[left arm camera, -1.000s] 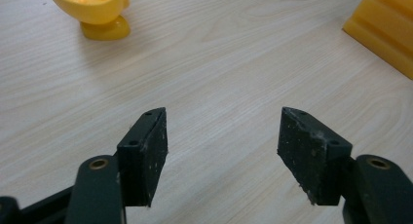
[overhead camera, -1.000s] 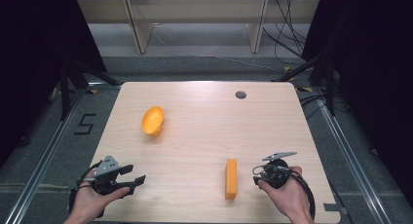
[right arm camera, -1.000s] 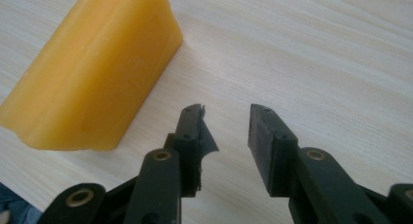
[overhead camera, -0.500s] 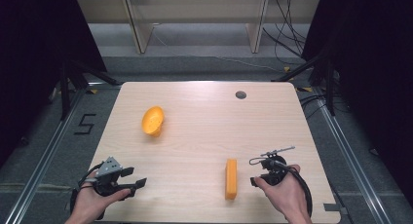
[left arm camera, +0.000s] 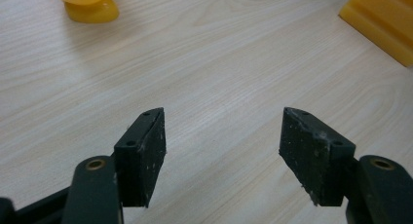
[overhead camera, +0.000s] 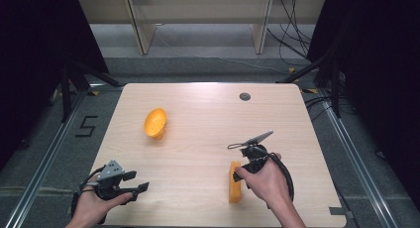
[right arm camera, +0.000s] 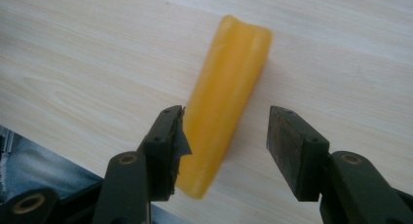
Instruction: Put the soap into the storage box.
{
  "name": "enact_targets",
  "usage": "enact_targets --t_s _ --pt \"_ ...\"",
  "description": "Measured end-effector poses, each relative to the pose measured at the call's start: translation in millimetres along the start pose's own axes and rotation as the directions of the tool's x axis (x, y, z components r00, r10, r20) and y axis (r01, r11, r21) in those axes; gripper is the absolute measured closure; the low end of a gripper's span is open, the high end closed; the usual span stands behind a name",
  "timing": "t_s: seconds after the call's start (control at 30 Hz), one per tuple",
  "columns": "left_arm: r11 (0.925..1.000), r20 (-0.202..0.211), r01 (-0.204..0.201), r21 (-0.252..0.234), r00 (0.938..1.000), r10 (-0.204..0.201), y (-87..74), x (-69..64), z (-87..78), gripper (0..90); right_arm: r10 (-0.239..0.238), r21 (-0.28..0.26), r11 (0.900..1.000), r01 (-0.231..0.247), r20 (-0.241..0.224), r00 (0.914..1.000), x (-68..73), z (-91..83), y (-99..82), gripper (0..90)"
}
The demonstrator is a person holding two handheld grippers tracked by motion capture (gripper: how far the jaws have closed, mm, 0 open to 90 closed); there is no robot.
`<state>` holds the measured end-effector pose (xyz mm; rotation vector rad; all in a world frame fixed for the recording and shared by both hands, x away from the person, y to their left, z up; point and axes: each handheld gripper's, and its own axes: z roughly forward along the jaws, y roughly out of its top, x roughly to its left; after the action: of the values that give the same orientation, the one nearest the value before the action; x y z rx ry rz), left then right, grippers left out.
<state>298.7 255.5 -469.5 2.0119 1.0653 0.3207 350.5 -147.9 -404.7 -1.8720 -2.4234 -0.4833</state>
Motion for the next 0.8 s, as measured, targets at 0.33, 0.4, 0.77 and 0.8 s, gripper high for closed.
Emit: enact_targets --t_s 0.33,0.4,0.77,0.8 --pt "0.9999 0.007 0.005 0.013 1.0000 -0.005 -0.8 -0.2 0.7 33.1 0.008 0.103 0.9946 -0.011 0.029 0.9995 17.4 25.2 15.4 42.0" --pt "0.9999 0.005 -0.010 0.014 0.9999 0.010 -0.5 0.3 0.3 33.1 0.009 0.106 0.9943 -0.014 0.047 0.9988 18.1 27.0 15.3 41.8" --pt "0.9997 0.017 -0.008 0.021 0.9998 0.008 -0.4 -0.1 1.0 33.1 -0.018 0.180 0.9836 0.006 0.070 0.9974 21.1 43.1 16.2 42.4" --pt "0.9998 0.013 -0.008 0.018 0.9999 0.008 -0.7 -0.3 1.5 33.1 -0.012 0.189 0.9820 -0.002 0.069 0.9975 21.0 44.3 16.4 43.2"
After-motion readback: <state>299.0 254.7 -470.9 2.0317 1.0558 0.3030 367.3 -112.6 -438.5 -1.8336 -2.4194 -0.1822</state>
